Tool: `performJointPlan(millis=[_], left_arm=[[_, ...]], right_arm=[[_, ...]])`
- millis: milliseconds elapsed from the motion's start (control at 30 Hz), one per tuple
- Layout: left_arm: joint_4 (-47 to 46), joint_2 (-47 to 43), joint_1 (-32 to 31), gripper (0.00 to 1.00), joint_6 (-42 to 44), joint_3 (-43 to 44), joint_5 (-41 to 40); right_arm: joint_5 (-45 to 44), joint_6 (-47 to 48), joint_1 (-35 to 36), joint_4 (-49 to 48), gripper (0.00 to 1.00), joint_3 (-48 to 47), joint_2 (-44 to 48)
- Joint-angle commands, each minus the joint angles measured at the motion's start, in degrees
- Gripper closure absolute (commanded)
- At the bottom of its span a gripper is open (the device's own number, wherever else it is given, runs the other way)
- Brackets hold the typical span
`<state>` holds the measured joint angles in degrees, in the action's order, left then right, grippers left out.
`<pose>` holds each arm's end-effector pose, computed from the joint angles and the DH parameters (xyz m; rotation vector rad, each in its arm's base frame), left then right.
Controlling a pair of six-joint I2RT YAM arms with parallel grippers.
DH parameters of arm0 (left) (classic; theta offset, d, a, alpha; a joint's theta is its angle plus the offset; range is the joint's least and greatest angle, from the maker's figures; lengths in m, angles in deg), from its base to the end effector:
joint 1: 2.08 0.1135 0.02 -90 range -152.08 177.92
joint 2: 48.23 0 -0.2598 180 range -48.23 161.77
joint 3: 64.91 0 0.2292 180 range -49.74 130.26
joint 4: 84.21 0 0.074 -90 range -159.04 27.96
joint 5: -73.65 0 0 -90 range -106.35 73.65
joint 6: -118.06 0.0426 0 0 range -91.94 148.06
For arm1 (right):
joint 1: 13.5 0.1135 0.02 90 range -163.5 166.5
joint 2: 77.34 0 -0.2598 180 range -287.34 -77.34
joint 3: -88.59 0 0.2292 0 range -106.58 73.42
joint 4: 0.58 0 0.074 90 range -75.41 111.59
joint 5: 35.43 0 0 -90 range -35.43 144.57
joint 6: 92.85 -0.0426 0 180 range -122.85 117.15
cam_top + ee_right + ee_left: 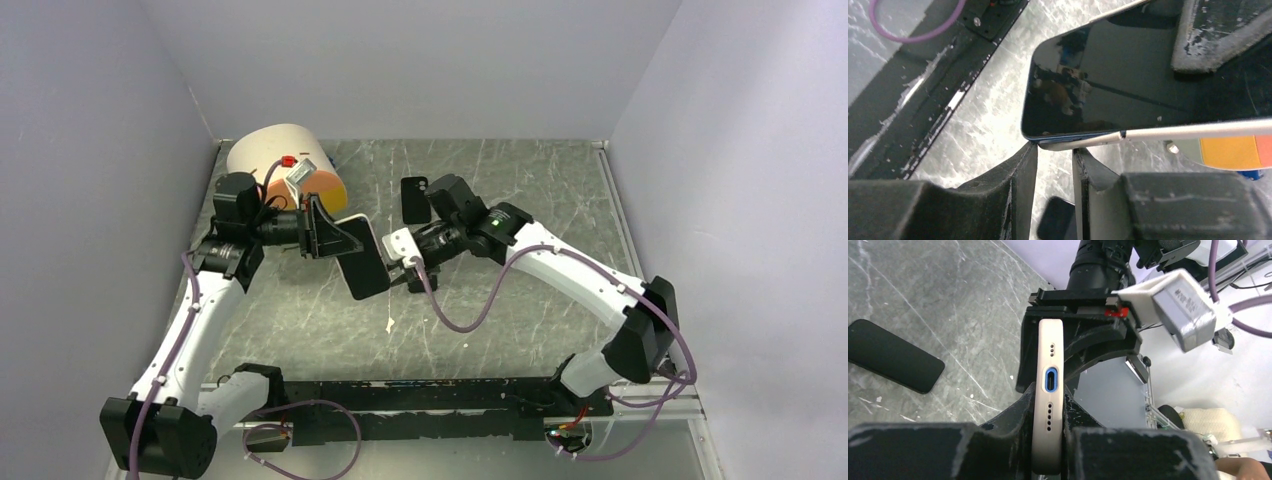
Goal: Take the phone out of the phone case
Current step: Remove the phone case from the phone.
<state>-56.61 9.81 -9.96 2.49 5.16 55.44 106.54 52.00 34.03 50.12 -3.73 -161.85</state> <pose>0.1834 -0.0662 0.3583 0.6554 1.8056 -1.5347 0.1749 0.2407 0.3350 -1.9161 0.9685 0.9631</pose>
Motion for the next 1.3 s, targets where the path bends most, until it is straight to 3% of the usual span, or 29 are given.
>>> performJointPlan(millis=[0,300,433,567,633,733,833,1000,1167,1267], left_arm=[[-6.79,-0.28,-0.5,0.98,-7.44,3.05,5.08],[-7.15,-1.3,-2.05,0.97,-6.75,2.07,3.41],[-4.0,-3.29,-2.05,0.97,-3.81,1.6,-2.93],[-7.74,-5.98,-2.01,0.97,-6.32,-2.27,-10.79],[-11.36,-7.31,-2.05,0.97,-8.85,-4.77,-14.04],[-15.27,-8.85,-2.05,0.97,-11.17,-7.28,-18.88],[-19.71,-9.83,-2.05,0.97,-14.16,-9.88,-22.47],[-23.62,-11.04,-2.05,0.97,-18.08,-12.27,-28.1],[-28.99,-12.43,-2.05,0.97,-21.26,-15.43,-31.57],[-36.35,-12.92,-2.05,0.98,-25.29,-19.43,-33.45]], right_arm=[[-6.95,10.97,1.88,6.63,1.0,-4.53,-2.77],[-10.78,2.48,1.87,-6.58,0.98,1.48,0.58],[-12.61,-8.35,0.59,-17.39,0.77,9.47,5.2],[-15.97,-26.46,-2.17,-33.83,0.34,19.0,12.52],[-19.79,-34.32,-3.04,-39.67,0.2,22.95,15.59],[-29.1,-45.37,-3.45,-44.53,0.11,26.45,19.41],[-31.05,-51.56,-3.89,-49.18,0.08,29.86,22.09],[-30.89,-64.95,-3.86,-66.27,0.01,40.12,24.85],[-27.19,-74.95,-3.87,-80.82,0.01,44.48,22.46],[-29.88,-83.43,-3.85,-89.4,0.01,46.45,20.02]])
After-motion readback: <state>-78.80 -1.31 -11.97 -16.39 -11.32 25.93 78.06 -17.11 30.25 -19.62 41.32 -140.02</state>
